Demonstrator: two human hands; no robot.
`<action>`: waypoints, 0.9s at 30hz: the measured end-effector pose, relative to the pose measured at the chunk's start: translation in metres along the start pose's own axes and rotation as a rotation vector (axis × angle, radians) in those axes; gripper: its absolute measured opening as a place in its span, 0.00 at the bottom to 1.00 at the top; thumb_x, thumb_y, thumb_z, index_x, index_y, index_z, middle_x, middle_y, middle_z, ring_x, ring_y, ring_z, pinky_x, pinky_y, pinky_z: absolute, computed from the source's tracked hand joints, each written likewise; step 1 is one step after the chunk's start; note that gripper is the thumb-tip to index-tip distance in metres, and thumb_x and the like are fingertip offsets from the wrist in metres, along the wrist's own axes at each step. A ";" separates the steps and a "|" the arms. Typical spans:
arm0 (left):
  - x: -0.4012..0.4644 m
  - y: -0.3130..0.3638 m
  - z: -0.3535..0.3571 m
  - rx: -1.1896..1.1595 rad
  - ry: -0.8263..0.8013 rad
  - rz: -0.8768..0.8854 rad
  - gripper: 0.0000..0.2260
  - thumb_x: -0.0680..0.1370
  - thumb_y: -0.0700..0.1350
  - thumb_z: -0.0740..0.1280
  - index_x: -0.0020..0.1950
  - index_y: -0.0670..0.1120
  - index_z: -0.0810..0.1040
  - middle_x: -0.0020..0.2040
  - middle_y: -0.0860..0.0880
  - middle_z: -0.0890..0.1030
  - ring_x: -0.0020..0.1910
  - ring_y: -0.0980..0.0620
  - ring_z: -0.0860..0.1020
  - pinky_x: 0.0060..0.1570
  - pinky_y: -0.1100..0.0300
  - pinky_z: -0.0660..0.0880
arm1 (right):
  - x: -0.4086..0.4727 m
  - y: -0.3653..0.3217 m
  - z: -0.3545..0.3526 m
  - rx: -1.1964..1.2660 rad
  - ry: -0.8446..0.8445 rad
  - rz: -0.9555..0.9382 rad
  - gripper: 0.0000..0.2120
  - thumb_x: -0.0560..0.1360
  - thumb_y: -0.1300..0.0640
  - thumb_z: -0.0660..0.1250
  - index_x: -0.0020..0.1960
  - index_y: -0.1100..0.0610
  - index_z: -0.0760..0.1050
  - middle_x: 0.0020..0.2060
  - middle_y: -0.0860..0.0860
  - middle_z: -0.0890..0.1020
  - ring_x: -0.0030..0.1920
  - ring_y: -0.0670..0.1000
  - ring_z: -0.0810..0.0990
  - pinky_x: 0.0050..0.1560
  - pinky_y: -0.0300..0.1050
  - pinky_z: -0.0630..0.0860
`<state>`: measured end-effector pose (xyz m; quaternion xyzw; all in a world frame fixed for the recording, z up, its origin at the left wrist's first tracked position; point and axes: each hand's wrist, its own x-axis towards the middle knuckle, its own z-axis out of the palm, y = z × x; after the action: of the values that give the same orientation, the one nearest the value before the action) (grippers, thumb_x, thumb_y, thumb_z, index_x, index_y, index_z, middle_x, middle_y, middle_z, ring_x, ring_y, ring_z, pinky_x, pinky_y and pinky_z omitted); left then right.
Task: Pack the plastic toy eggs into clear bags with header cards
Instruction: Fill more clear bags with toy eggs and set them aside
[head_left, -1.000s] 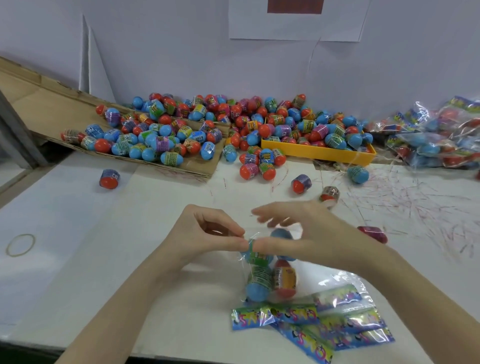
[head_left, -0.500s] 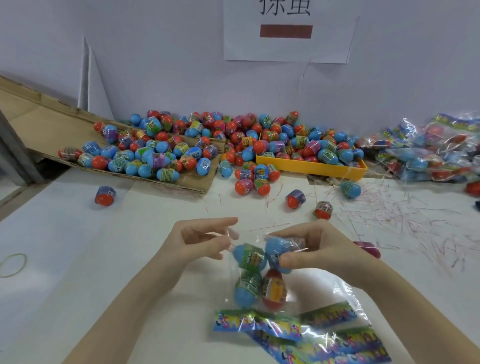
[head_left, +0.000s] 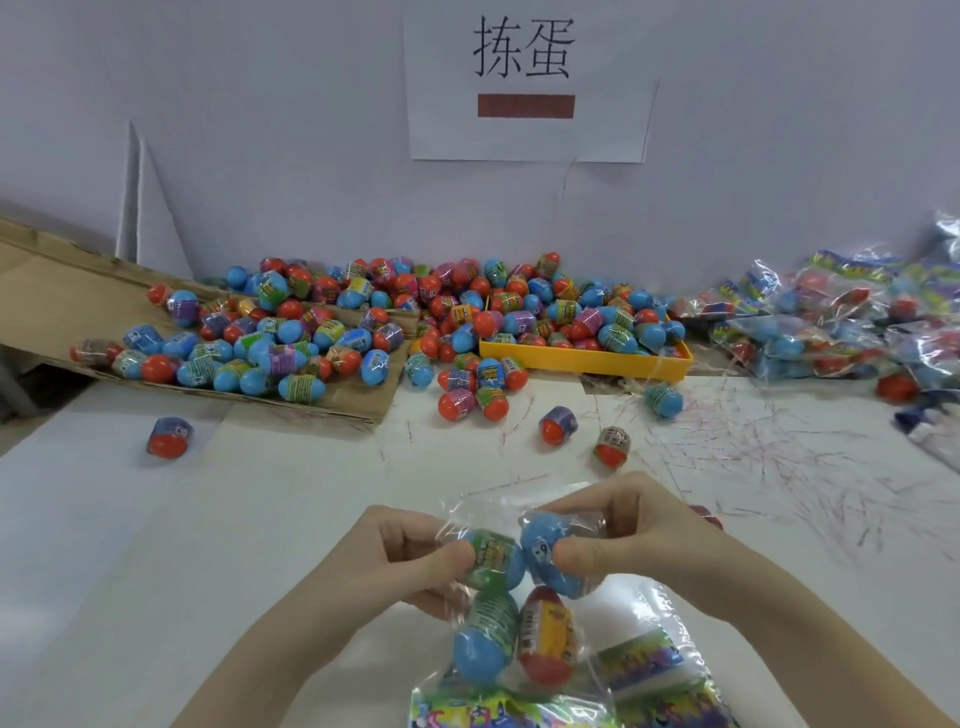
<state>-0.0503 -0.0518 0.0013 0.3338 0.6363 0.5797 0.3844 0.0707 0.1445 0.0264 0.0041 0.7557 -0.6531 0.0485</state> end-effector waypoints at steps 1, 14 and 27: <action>0.001 0.000 0.001 -0.017 0.021 -0.024 0.11 0.69 0.54 0.73 0.45 0.49 0.85 0.39 0.47 0.85 0.34 0.52 0.83 0.34 0.65 0.77 | -0.002 -0.002 -0.004 -0.029 -0.008 0.029 0.09 0.65 0.52 0.75 0.45 0.47 0.84 0.38 0.48 0.85 0.37 0.44 0.82 0.36 0.33 0.76; 0.017 0.008 0.020 -0.130 0.392 0.058 0.09 0.70 0.51 0.66 0.40 0.50 0.84 0.42 0.49 0.85 0.37 0.49 0.83 0.29 0.66 0.77 | -0.003 -0.044 -0.086 0.160 0.759 -0.042 0.38 0.64 0.41 0.63 0.70 0.56 0.64 0.66 0.52 0.72 0.56 0.51 0.79 0.50 0.42 0.77; 0.042 0.020 0.073 -0.240 0.189 0.131 0.07 0.74 0.40 0.68 0.40 0.45 0.85 0.41 0.45 0.85 0.42 0.52 0.83 0.40 0.67 0.77 | 0.011 -0.020 -0.008 0.870 0.194 -0.044 0.26 0.71 0.41 0.58 0.59 0.58 0.77 0.58 0.55 0.79 0.55 0.53 0.80 0.48 0.46 0.79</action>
<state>-0.0069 0.0223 0.0146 0.2700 0.5728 0.7041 0.3213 0.0580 0.1491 0.0462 0.0691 0.4115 -0.9078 -0.0427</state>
